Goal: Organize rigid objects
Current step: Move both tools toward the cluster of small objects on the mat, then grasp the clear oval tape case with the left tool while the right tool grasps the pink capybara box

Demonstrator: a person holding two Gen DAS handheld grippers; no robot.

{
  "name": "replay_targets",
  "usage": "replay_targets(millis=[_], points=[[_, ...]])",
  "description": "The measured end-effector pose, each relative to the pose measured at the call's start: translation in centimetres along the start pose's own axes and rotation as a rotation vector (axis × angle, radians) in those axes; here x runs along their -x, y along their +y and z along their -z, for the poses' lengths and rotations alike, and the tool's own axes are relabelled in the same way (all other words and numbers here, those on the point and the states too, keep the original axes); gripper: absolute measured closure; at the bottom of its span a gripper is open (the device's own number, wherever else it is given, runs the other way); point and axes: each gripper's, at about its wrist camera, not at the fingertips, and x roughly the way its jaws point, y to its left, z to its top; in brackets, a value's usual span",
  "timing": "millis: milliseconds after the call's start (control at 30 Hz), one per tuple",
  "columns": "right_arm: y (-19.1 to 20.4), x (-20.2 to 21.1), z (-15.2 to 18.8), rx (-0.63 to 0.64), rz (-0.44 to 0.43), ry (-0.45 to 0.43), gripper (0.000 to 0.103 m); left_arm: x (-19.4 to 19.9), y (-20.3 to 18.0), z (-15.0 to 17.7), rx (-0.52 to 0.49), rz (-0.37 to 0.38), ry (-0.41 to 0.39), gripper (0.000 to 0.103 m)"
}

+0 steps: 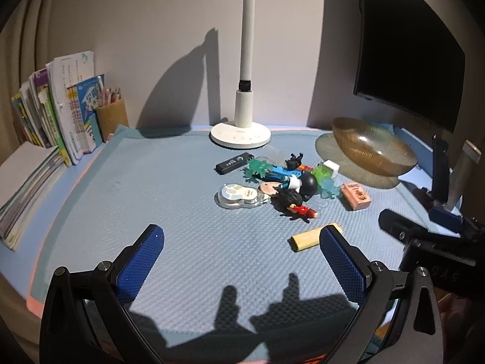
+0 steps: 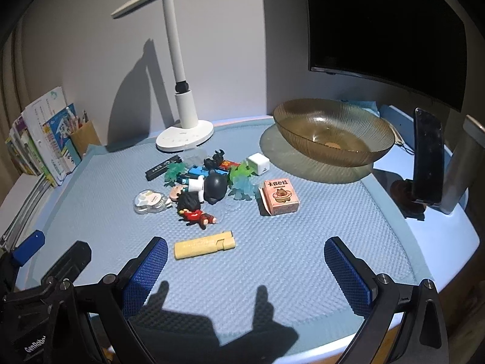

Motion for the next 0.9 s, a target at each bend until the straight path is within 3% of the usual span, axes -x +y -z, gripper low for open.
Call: replay_targets(millis=[167, 400, 900], points=[[-1.0, -1.6, -1.2, -0.056, 0.006, -0.014, 0.000, -2.6, -0.1, -0.5, -0.026, 0.018, 0.041, 0.001], [-1.4, -3.4, -2.1, -0.060, 0.044, -0.028, 0.000, -6.3, 1.6, -0.3, 0.059, 0.111, 0.139, 0.001], [-0.1, -4.5, -1.5, -0.026, 0.015, 0.017, 0.000, -6.6, 2.4, -0.5, 0.052, 0.056, 0.131, 0.001]])
